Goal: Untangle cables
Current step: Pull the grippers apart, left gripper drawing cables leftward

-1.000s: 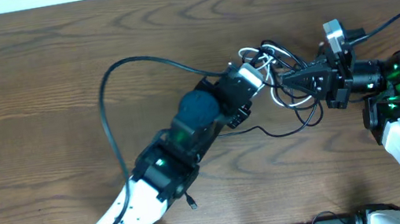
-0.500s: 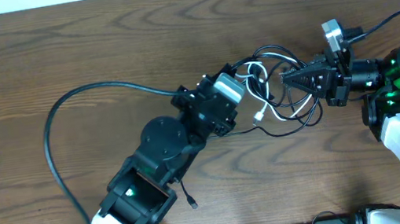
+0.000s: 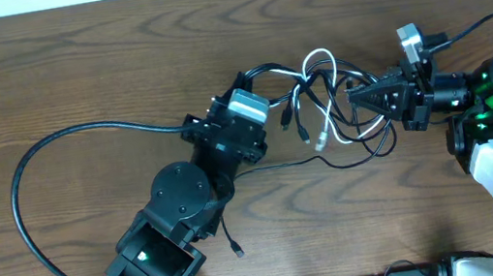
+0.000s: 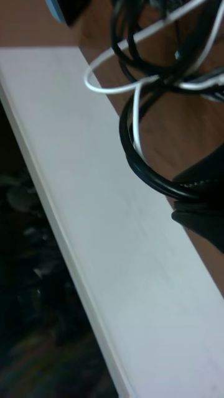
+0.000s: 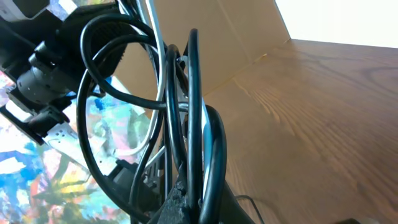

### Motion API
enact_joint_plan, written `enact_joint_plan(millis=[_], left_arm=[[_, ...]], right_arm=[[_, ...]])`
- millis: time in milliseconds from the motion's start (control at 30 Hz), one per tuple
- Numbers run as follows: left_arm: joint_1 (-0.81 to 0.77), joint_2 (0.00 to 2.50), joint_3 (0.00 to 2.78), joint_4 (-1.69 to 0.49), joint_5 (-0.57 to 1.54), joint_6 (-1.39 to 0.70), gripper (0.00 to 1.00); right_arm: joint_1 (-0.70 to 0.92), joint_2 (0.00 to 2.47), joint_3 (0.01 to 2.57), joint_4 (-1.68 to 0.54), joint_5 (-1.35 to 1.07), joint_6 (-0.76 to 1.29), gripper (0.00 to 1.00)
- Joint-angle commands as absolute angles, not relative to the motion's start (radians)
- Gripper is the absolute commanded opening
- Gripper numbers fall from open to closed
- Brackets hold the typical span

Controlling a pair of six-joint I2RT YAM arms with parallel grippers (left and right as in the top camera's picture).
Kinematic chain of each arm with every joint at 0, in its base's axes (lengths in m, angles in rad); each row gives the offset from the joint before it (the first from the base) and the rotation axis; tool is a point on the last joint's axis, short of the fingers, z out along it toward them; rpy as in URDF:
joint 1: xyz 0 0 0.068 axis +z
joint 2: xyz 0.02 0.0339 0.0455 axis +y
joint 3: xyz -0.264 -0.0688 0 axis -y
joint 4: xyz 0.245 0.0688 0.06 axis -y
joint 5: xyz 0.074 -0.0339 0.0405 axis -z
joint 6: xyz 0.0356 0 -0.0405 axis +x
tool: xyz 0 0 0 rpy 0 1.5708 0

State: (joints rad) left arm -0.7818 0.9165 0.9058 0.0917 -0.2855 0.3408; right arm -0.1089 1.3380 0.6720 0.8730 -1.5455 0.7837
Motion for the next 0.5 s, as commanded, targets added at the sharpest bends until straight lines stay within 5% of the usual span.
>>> enact_joint_plan(millis=[0,267,467], left_arm=[[-0.776,0.888,0.932,0.096,-0.434,0.346,0.08],[-0.776,0.884,0.932,0.083,-0.462,0.346,0.07],[-0.776,0.884,0.932,0.065,-0.462,0.345,0.08]], right_arm=[[-0.136,1.349,0.667,0.871,-1.56,0.769,0.01],[-0.174,1.349,0.667,0.714,-1.471,0.776,0.01],[-0.184,1.349,0.667,0.623,-1.396,0.777,0.15]])
